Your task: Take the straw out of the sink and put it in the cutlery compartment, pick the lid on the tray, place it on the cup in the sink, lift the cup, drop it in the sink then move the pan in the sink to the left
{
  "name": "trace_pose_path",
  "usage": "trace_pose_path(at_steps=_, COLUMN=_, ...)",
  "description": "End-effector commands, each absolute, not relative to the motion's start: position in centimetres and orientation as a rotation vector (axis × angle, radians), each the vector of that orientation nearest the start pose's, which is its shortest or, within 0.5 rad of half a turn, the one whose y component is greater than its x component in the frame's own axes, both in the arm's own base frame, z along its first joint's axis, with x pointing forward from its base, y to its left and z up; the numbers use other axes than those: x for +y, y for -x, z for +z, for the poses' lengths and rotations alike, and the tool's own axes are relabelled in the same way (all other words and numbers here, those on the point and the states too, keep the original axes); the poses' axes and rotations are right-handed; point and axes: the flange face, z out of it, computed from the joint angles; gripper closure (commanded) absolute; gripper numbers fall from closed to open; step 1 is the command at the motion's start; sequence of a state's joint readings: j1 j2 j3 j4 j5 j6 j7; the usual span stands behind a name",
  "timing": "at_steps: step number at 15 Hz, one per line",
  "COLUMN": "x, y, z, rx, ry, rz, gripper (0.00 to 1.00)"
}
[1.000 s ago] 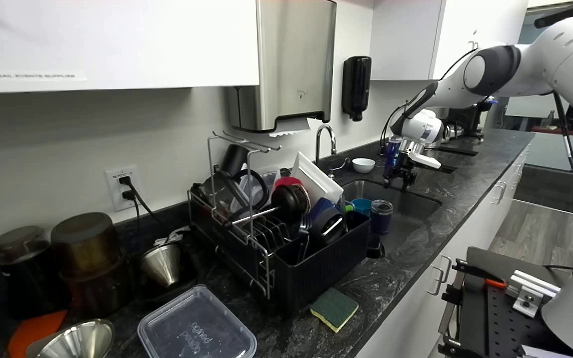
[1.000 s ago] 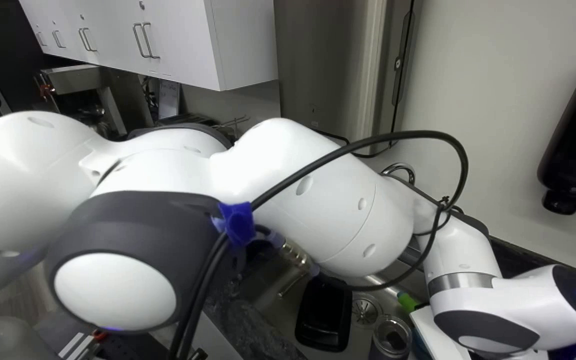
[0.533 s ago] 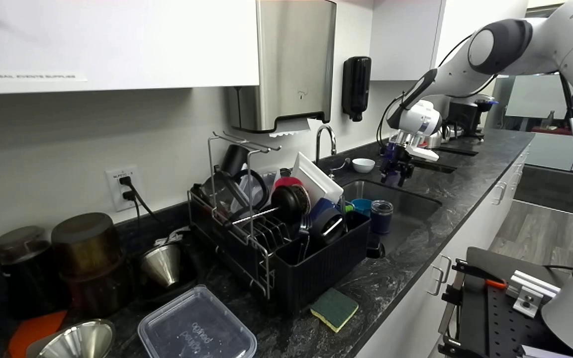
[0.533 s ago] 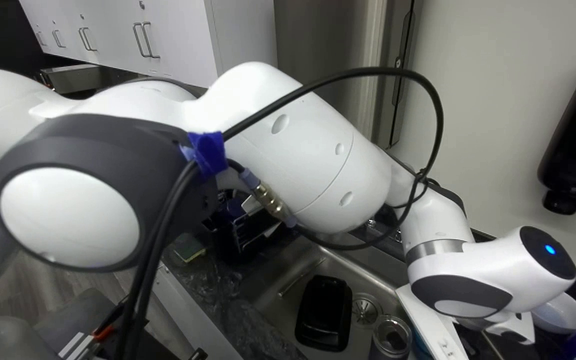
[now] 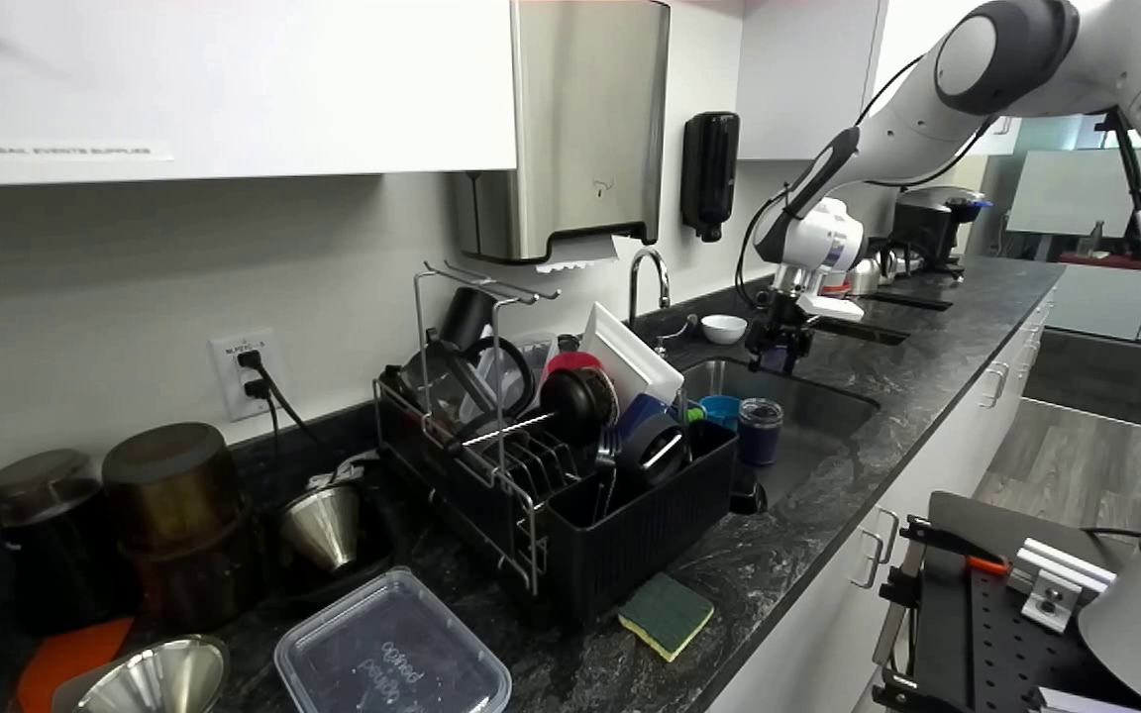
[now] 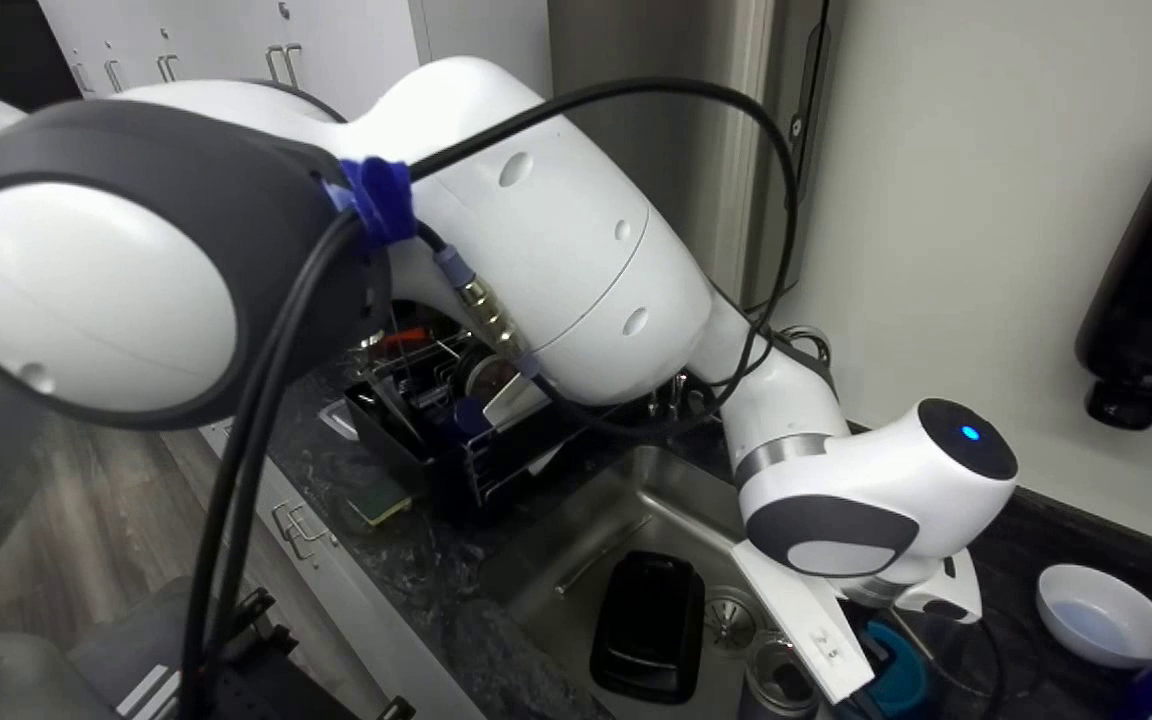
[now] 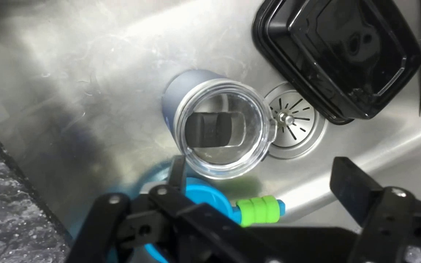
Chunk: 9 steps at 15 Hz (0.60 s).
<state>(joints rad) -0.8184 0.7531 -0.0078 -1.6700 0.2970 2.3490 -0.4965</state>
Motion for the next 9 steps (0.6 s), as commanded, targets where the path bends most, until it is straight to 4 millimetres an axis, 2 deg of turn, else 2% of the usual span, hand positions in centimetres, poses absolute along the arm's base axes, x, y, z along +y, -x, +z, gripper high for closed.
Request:
trace_pose_path(at_steps=1, x=-47.61, y=-44.74, z=16.72, rx=0.672, ry=2.889, rz=-0.109, gripper=0.0)
trace_pose_path(at_steps=2, x=-48.4, y=-45.68, z=15.98, rx=0.736, ry=2.853, rz=-0.093, gripper=0.0)
trace_pose_path(at_steps=9, x=-48.1, y=-45.21, z=16.33, rx=0.697, ry=2.864, rz=-0.093, gripper=0.0)
